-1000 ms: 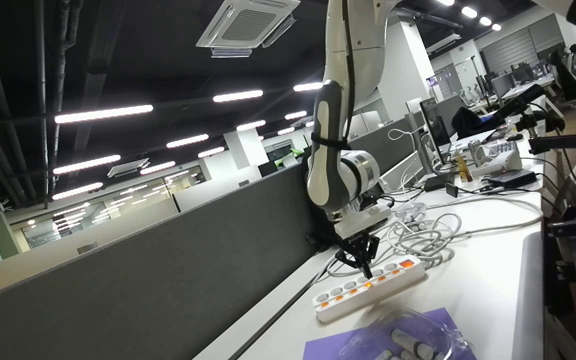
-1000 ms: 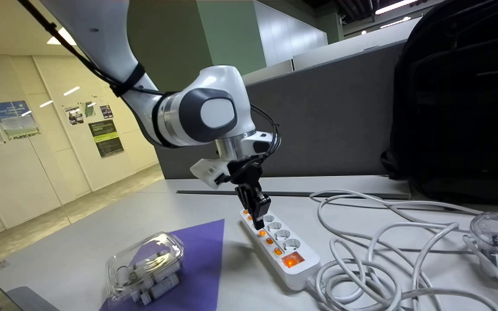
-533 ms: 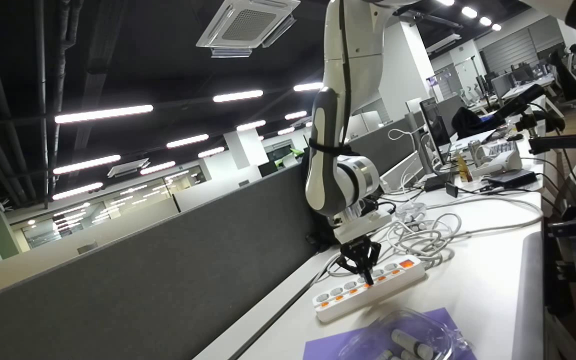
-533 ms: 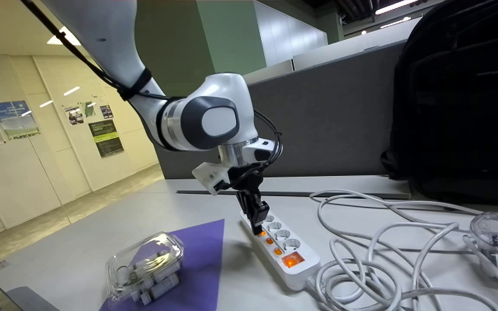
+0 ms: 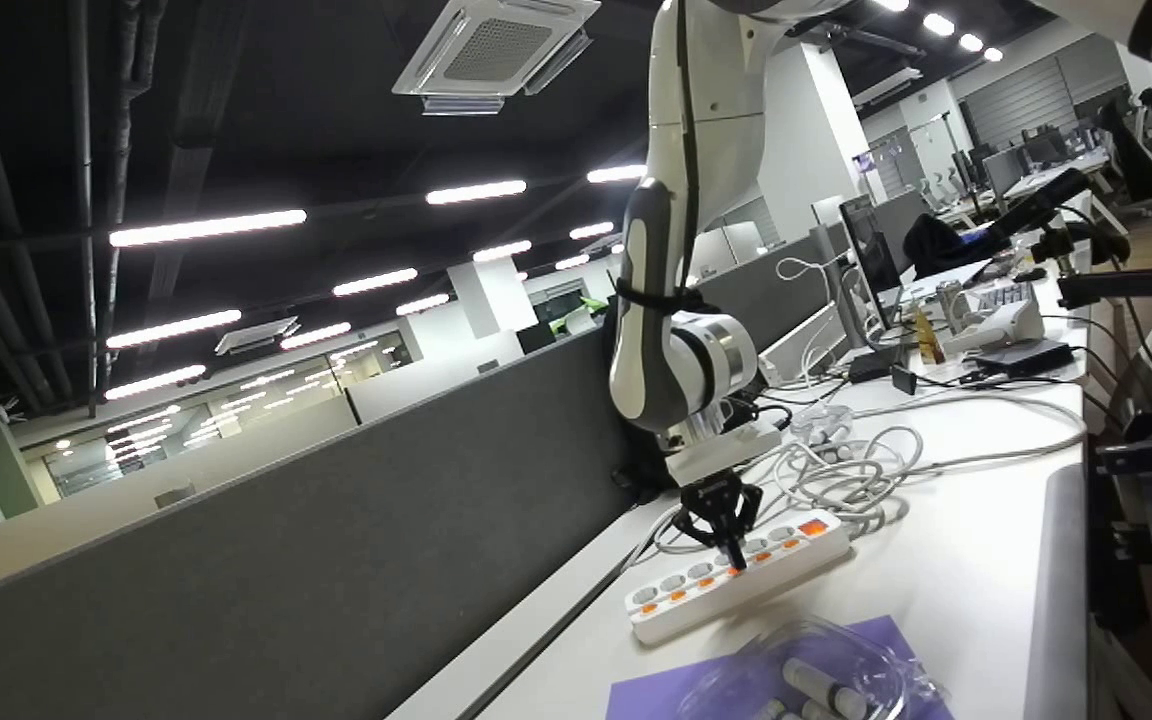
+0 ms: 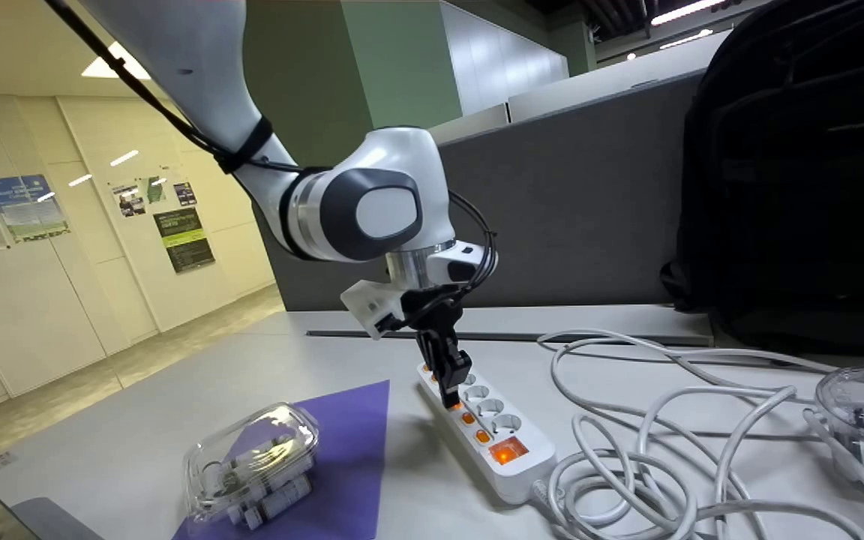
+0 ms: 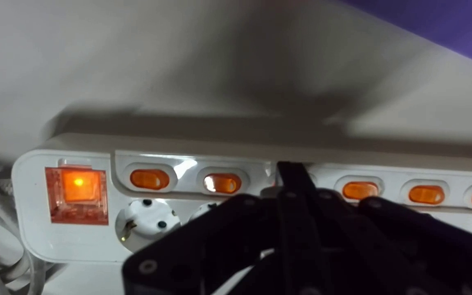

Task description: Turn off the fourth switch from the left on the adapter

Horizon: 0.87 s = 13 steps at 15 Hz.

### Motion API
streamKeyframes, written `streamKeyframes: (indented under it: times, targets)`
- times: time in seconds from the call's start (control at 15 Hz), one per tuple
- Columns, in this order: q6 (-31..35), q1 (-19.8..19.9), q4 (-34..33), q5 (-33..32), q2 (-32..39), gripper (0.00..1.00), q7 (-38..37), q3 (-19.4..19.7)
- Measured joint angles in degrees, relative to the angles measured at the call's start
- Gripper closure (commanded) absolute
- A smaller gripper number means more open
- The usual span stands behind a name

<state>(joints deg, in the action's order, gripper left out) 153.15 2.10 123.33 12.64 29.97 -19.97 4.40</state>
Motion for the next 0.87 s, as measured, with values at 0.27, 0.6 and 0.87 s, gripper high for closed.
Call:
streamKeyframes:
  times: [0.27,0.6,0.87]
  targets:
    - [-1.4,0.5,-1.0,1.5,0.5,1.00,0.0,0.0]
    - [-4.6,1.7,-2.9,3.8,1.5,1.00,0.0,0.0]
    - [-7.2,2.7,-4.3,4.7,2.1,1.00,0.0,0.0]
